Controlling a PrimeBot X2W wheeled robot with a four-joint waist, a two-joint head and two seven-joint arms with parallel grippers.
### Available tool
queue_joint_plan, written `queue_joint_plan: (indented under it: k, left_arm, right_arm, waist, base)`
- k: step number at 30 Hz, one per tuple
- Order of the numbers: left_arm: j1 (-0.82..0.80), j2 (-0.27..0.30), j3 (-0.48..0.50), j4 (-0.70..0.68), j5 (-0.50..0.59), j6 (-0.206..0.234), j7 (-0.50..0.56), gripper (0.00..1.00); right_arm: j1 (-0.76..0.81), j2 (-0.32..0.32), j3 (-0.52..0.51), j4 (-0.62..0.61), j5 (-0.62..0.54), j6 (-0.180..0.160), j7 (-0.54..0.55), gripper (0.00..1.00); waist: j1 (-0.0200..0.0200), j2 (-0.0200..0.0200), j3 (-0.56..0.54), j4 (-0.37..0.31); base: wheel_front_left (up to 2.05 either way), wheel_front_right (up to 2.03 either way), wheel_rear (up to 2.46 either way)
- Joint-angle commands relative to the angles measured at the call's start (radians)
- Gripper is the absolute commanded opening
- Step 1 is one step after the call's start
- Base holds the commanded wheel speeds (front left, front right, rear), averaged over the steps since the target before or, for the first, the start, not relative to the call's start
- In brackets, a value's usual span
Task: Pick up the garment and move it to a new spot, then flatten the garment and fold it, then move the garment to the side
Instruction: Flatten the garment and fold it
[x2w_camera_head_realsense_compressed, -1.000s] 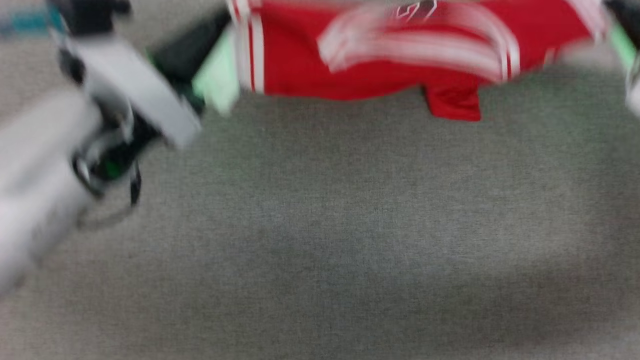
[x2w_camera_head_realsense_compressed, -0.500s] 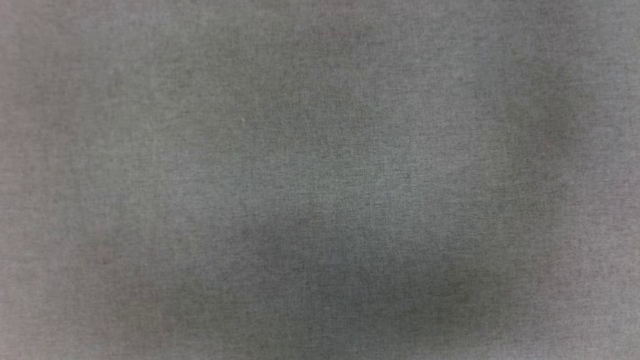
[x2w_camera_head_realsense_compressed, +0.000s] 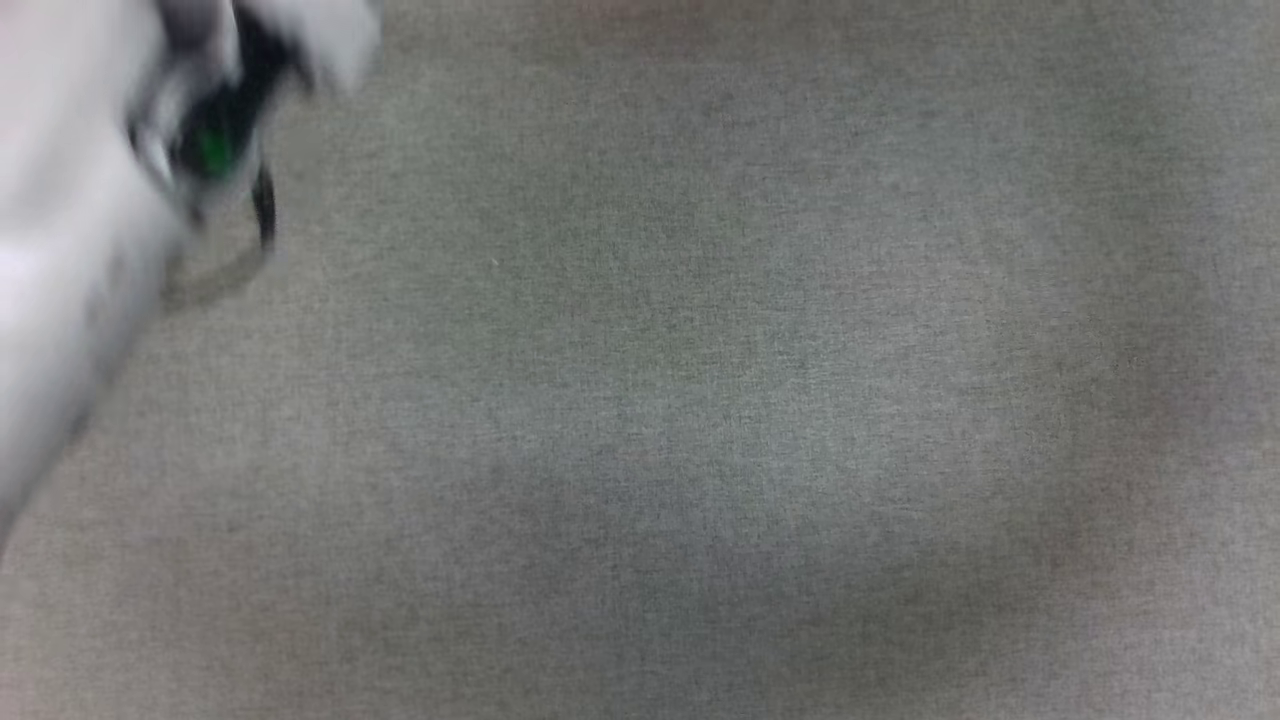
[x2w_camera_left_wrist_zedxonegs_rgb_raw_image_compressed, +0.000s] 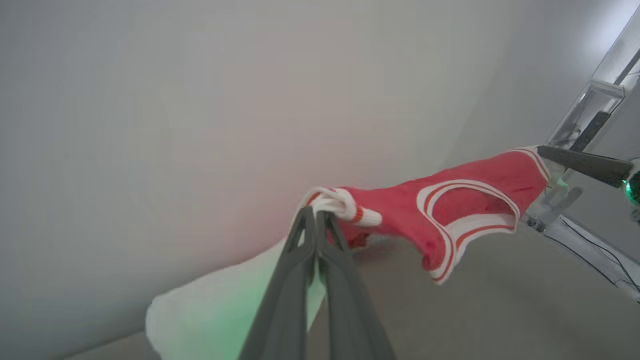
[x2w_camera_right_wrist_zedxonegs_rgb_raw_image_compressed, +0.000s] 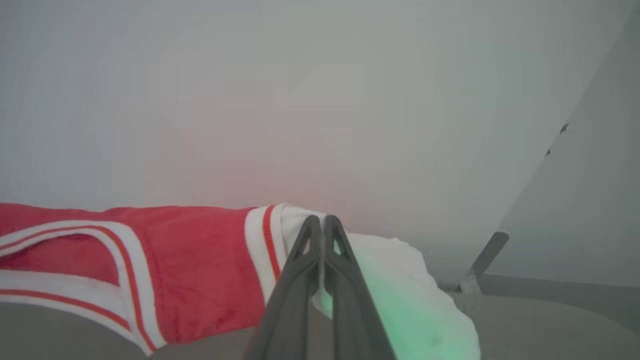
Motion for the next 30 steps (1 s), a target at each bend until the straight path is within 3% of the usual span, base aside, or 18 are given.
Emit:
queue_joint_plan:
  k: [1, 8, 15, 21, 30]
  left_arm:
    - [0.075, 0.049, -0.04, -0.068, -0.041, -0.001, 0.02, 0.0]
    - [0.309, 0.208, -0.177, -0.318, -0.13, -0.002, 0.038, 0.0]
    - [0.499, 0.332, -0.223, -0.544, -0.132, -0.002, 0.031, 0.0]
    - [0.603, 0.409, -0.231, -0.669, -0.116, -0.002, 0.046, 0.0]
    - [0.79, 0.566, -0.233, -0.864, -0.107, -0.002, 0.052, 0.0]
  right_arm:
    - [0.104, -0.045, 0.06, -0.064, 0.061, -0.001, 0.044, 0.0]
    - [0.459, -0.214, 0.161, -0.357, 0.262, -0.001, 0.2, 0.0]
    - [0.792, -0.346, 0.102, -0.644, 0.366, -0.001, 0.337, 0.0]
    - [0.999, -0.383, 0.029, -0.808, 0.385, -0.001, 0.445, 0.0]
    - [1.314, -0.368, -0.132, -1.047, 0.393, -0.001, 0.597, 0.0]
  waist:
    - [0.0, 0.0, -0.012, 0.001]
    - [0.0, 0.0, -0.06, -0.007]
    - [0.0, 0.0, -0.121, -0.007]
    - [0.0, 0.0, -0.153, -0.011]
    - [0.0, 0.0, -0.177, -0.013]
  base:
    - [0.0, 0.0, 0.0]
    - [0.0, 0.0, 0.0]
    - [0.0, 0.0, 0.0]
    - [0.0, 0.0, 0.0]
    - [0.0, 0.0, 0.0]
